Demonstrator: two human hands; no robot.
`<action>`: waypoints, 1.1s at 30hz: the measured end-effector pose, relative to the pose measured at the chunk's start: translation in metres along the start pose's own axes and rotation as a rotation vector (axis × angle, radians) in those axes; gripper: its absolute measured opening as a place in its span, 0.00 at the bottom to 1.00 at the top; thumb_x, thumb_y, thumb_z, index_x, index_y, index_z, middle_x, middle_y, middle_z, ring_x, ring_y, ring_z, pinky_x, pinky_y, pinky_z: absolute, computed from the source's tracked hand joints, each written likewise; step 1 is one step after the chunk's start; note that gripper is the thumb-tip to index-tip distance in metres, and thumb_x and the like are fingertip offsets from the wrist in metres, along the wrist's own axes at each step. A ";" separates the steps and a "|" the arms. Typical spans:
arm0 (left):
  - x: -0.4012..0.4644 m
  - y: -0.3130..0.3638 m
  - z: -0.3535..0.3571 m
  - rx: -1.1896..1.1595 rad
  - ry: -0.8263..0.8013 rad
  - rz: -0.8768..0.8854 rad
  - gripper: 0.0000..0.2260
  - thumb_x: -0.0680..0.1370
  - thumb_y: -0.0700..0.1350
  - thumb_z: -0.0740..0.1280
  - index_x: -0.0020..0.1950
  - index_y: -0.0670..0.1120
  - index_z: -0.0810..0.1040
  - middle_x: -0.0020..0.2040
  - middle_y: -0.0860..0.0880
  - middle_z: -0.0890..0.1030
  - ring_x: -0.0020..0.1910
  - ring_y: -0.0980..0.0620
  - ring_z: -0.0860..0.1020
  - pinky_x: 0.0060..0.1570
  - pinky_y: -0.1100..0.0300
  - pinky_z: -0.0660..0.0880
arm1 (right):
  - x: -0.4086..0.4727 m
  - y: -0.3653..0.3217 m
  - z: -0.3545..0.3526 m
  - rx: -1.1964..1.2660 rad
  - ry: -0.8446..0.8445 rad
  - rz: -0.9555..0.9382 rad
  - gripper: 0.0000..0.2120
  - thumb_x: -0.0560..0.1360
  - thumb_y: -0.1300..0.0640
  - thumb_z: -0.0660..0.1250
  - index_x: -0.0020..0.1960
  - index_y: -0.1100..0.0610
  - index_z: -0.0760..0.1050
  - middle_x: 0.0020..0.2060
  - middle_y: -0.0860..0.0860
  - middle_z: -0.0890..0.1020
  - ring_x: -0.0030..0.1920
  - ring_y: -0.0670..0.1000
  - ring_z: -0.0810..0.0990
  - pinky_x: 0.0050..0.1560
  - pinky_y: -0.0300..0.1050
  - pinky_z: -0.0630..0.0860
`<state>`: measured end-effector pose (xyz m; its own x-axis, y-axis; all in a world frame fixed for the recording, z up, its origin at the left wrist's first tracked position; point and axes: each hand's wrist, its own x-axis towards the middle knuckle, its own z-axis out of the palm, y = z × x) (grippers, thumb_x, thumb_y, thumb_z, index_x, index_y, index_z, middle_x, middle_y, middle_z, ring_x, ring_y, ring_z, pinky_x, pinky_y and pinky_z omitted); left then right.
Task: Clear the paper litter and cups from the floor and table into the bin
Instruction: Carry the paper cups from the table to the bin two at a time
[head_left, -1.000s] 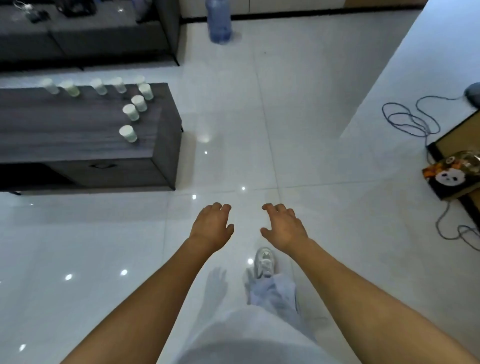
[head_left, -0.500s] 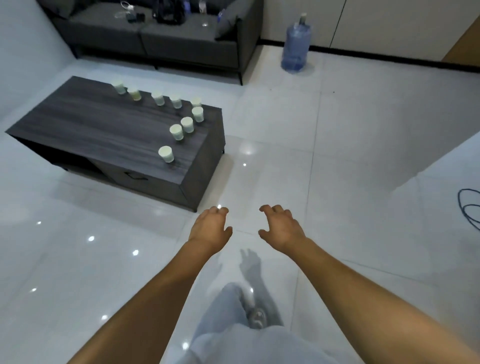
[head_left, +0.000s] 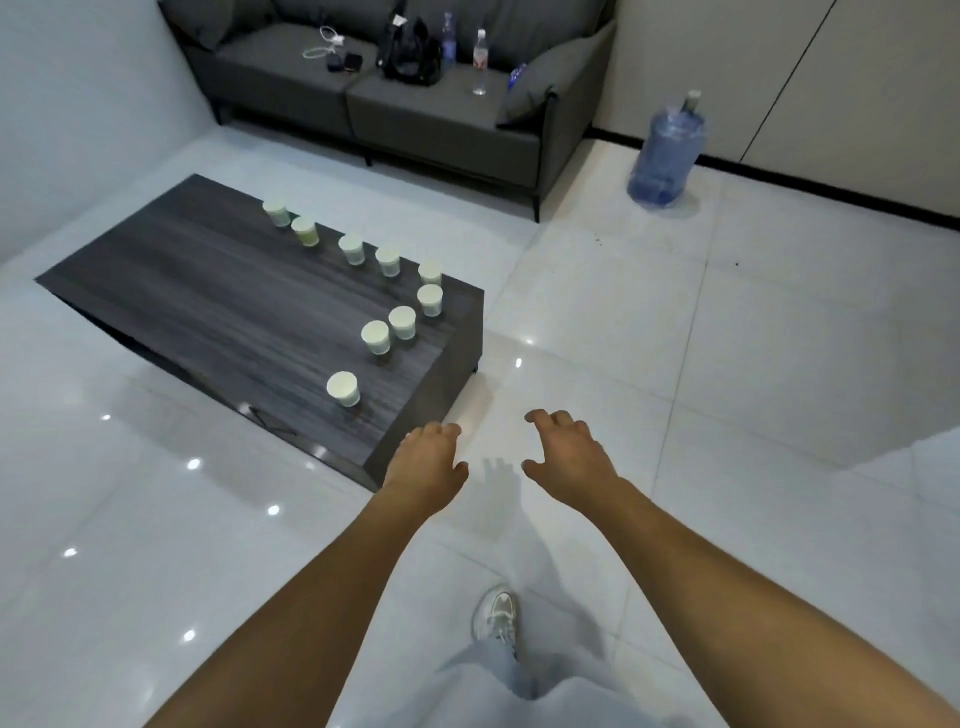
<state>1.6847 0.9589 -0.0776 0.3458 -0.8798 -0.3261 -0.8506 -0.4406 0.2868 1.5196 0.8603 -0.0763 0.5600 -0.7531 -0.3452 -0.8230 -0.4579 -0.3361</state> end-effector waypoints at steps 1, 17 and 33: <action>0.013 0.002 -0.007 -0.012 0.002 -0.006 0.21 0.78 0.50 0.64 0.70 0.47 0.68 0.64 0.46 0.73 0.62 0.46 0.72 0.63 0.53 0.71 | 0.013 0.002 -0.008 -0.003 -0.003 -0.001 0.28 0.76 0.50 0.65 0.73 0.51 0.60 0.66 0.55 0.69 0.63 0.58 0.69 0.56 0.51 0.71; 0.186 -0.024 -0.058 -0.210 0.026 -0.432 0.20 0.78 0.49 0.64 0.68 0.47 0.69 0.64 0.45 0.73 0.63 0.45 0.71 0.64 0.52 0.70 | 0.265 -0.028 -0.080 -0.147 -0.244 -0.306 0.28 0.75 0.51 0.66 0.72 0.51 0.60 0.66 0.55 0.69 0.64 0.57 0.69 0.60 0.51 0.72; 0.245 -0.165 -0.060 -0.385 -0.032 -0.842 0.19 0.76 0.47 0.63 0.66 0.45 0.69 0.61 0.44 0.75 0.59 0.42 0.73 0.55 0.52 0.73 | 0.428 -0.179 -0.026 -0.346 -0.541 -0.559 0.27 0.76 0.52 0.67 0.71 0.53 0.62 0.65 0.56 0.68 0.64 0.61 0.68 0.63 0.57 0.70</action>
<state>1.9330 0.8056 -0.1509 0.7741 -0.2394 -0.5860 -0.1316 -0.9664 0.2210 1.9039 0.6081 -0.1410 0.7886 -0.0841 -0.6091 -0.3451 -0.8804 -0.3252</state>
